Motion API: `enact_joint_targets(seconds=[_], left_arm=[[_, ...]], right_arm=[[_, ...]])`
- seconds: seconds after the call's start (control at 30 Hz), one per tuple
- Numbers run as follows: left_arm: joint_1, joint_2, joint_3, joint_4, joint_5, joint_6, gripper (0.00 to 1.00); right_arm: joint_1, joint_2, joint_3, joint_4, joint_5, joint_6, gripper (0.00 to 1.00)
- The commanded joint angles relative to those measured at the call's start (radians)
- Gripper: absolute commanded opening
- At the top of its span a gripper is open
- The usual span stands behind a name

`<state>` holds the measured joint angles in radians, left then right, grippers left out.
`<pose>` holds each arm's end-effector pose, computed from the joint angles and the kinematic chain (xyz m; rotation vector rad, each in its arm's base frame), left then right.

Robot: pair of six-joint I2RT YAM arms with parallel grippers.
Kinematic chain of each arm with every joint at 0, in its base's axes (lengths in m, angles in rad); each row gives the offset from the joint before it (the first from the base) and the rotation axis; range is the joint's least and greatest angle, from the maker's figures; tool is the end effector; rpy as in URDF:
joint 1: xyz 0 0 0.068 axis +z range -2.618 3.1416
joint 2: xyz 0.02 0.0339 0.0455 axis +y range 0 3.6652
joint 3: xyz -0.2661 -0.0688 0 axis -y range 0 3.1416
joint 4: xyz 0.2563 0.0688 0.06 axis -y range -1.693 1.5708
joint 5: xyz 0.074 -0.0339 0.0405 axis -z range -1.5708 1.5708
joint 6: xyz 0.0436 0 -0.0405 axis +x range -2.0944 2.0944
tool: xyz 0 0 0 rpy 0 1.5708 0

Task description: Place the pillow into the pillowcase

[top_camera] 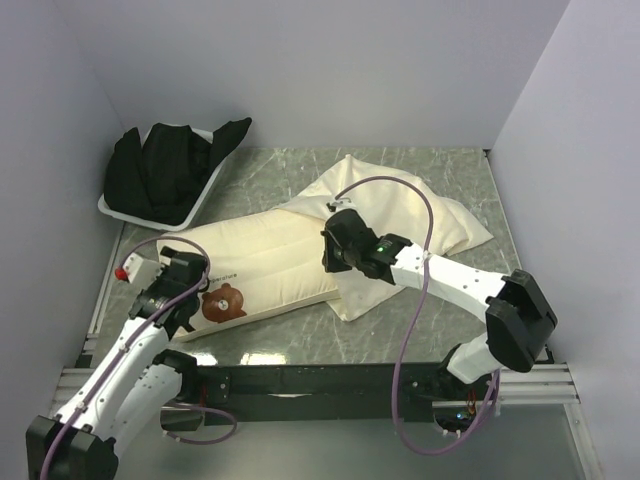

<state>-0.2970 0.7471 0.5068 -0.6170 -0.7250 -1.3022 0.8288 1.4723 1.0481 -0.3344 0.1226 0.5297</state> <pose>0.1593 -0.0185 0.2110 -1.3026 1.7385 -0.0063 0.2318 0.2450 0.2468 -0.2930 2.3670 0.5302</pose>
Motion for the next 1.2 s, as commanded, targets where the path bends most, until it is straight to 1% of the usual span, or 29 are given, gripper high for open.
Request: enact_joint_targets(seconds=[0.0, 0.07, 0.13, 0.2, 0.27, 0.3, 0.33, 0.37, 0.4, 0.43, 0.47, 0.5, 0.53, 0.57, 0.6, 0.67, 0.73, 0.87, 0.9, 1.0, 1.13, 1.17], left_arm=[[0.012, 0.021, 0.025, -0.176, -0.091, -0.124, 0.99], [0.022, 0.079, 0.041, -0.205, -0.103, -0.178, 0.99], [0.042, 0.135, 0.041, -0.155, -0.085, -0.167, 0.99], [0.053, 0.164, 0.029, -0.092, -0.033, -0.126, 0.99], [0.052, 0.178, 0.006, 0.005, 0.001, -0.071, 0.99], [0.053, 0.170, -0.008, 0.043, 0.021, -0.043, 0.99], [0.053, 0.135, -0.023, 0.078, 0.076, -0.019, 0.97], [0.053, 0.109, -0.052, 0.148, 0.100, 0.027, 0.87], [0.053, 0.080, -0.068, 0.181, 0.136, 0.052, 0.78], [0.052, 0.016, -0.100, 0.216, 0.195, 0.072, 0.69], [0.053, -0.015, -0.117, 0.280, 0.237, 0.114, 0.48], [0.053, -0.043, -0.131, 0.304, 0.269, 0.130, 0.38], [0.053, -0.087, -0.140, 0.324, 0.297, 0.139, 0.25], [0.053, -0.100, -0.152, 0.333, 0.347, 0.145, 0.04], [0.052, -0.107, -0.154, 0.347, 0.372, 0.146, 0.01], [0.045, -0.109, -0.157, 0.365, 0.439, 0.158, 0.01], [0.013, -0.104, -0.148, 0.378, 0.455, 0.159, 0.01], [-0.088, -0.101, -0.137, 0.401, 0.417, 0.124, 0.01], [-0.131, -0.094, -0.139, 0.411, 0.401, 0.120, 0.01], [-0.200, -0.042, -0.114, 0.427, 0.363, 0.100, 0.01], [-0.217, -0.020, -0.054, 0.392, 0.329, 0.086, 0.01], [-0.217, -0.025, -0.042, 0.370, 0.316, 0.087, 0.01]], right_arm=[[-0.003, 0.014, 0.030, 0.024, -0.020, -0.013, 0.00], [-0.002, 0.016, 0.030, 0.026, -0.021, -0.011, 0.00], [-0.002, 0.020, 0.033, 0.029, -0.031, -0.010, 0.00], [0.000, 0.020, 0.033, 0.034, -0.034, -0.008, 0.00], [0.001, 0.022, 0.033, 0.035, -0.035, -0.011, 0.00], [0.000, 0.026, 0.038, 0.031, -0.035, -0.013, 0.00], [0.000, 0.029, 0.041, 0.029, -0.034, -0.016, 0.00], [0.000, 0.031, 0.043, 0.026, -0.032, -0.019, 0.00], [0.000, 0.034, 0.046, 0.025, -0.031, -0.020, 0.00], [0.000, 0.036, 0.046, 0.024, -0.031, -0.022, 0.00], [0.000, 0.036, 0.047, 0.023, -0.029, -0.022, 0.00], [0.000, 0.034, 0.047, 0.021, -0.029, -0.022, 0.00], [0.001, 0.033, 0.047, 0.021, -0.028, -0.023, 0.00], [0.000, 0.029, 0.049, 0.021, -0.026, -0.023, 0.00], [0.000, 0.026, 0.049, 0.021, -0.023, -0.023, 0.00], [0.000, 0.028, 0.052, 0.017, -0.023, -0.025, 0.00], [0.001, 0.031, 0.062, 0.011, -0.020, -0.025, 0.00], [0.001, 0.039, 0.078, 0.003, -0.021, -0.023, 0.00], [0.009, 0.043, 0.085, 0.000, -0.021, -0.022, 0.00], [0.029, 0.046, 0.093, -0.008, -0.011, -0.023, 0.00], [0.021, 0.045, 0.070, -0.049, 0.072, -0.023, 0.00], [0.013, 0.037, 0.061, -0.057, 0.104, -0.022, 0.02]])
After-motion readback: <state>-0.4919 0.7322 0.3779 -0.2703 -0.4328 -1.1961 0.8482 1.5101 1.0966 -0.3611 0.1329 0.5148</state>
